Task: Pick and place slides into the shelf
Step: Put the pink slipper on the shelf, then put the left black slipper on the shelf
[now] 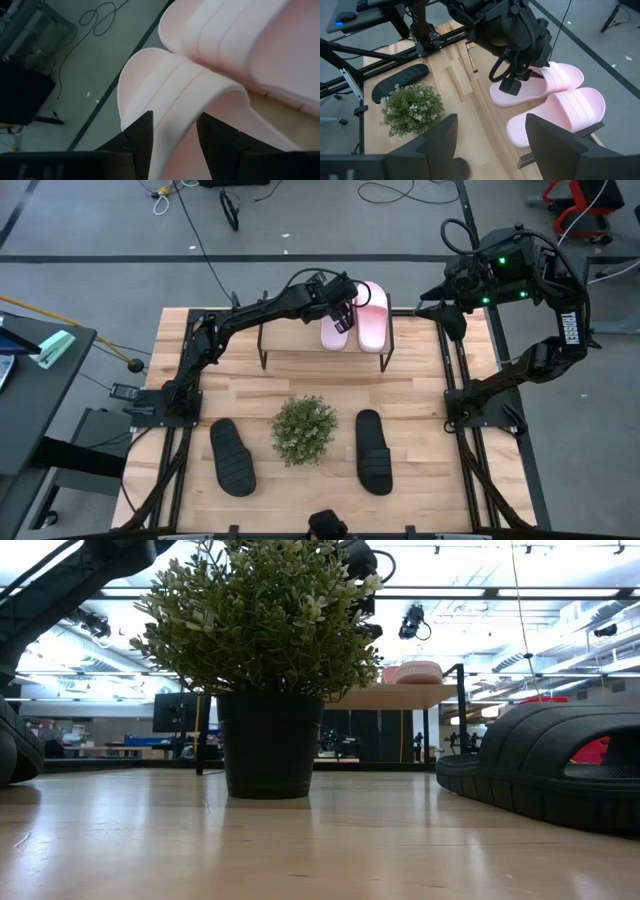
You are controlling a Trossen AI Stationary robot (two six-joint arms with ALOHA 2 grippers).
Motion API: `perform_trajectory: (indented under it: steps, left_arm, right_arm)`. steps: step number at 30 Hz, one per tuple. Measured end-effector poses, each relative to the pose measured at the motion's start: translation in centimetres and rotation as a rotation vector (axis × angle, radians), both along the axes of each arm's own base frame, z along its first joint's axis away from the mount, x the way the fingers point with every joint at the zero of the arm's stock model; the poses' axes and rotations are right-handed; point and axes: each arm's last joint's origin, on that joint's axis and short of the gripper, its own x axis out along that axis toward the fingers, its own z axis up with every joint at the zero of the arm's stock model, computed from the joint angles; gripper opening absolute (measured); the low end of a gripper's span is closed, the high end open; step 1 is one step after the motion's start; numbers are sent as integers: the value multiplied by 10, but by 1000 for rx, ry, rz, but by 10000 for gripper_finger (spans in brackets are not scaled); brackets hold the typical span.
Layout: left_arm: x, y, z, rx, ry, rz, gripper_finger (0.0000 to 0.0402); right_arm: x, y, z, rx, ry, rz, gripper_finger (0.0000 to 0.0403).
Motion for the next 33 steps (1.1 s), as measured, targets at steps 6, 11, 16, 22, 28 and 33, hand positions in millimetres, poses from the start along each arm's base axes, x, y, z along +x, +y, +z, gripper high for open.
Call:
perform_trajectory:
  steps: [6, 11, 16, 22, 28, 33]
  left_arm:
    - [1, 1, 2, -10, -50, 27, 147]
    - [0, 0, 1, 1, -10, 3, 135]
    - [-1, -1, 3, -11, -8, -32, 132]
    - [3, -8, 3, -50, -41, -60, 149]
    - [6, -14, 4, -43, -50, -81, 165]
    - [-2, -19, 20, -76, -73, -120, 169]
  right_arm:
    - [0, 0, 0, 0, 0, 0, 240]
    - [0, 0, 0, 3, -1, -2, 240]
    - [0, 1, 0, 13, -5, 12, 240]
    - [0, 1, 0, 12, -5, 14, 240]
    - [0, 1, 0, 6, -4, 19, 240]
    - [-4, 2, 1, -8, -10, 27, 240]
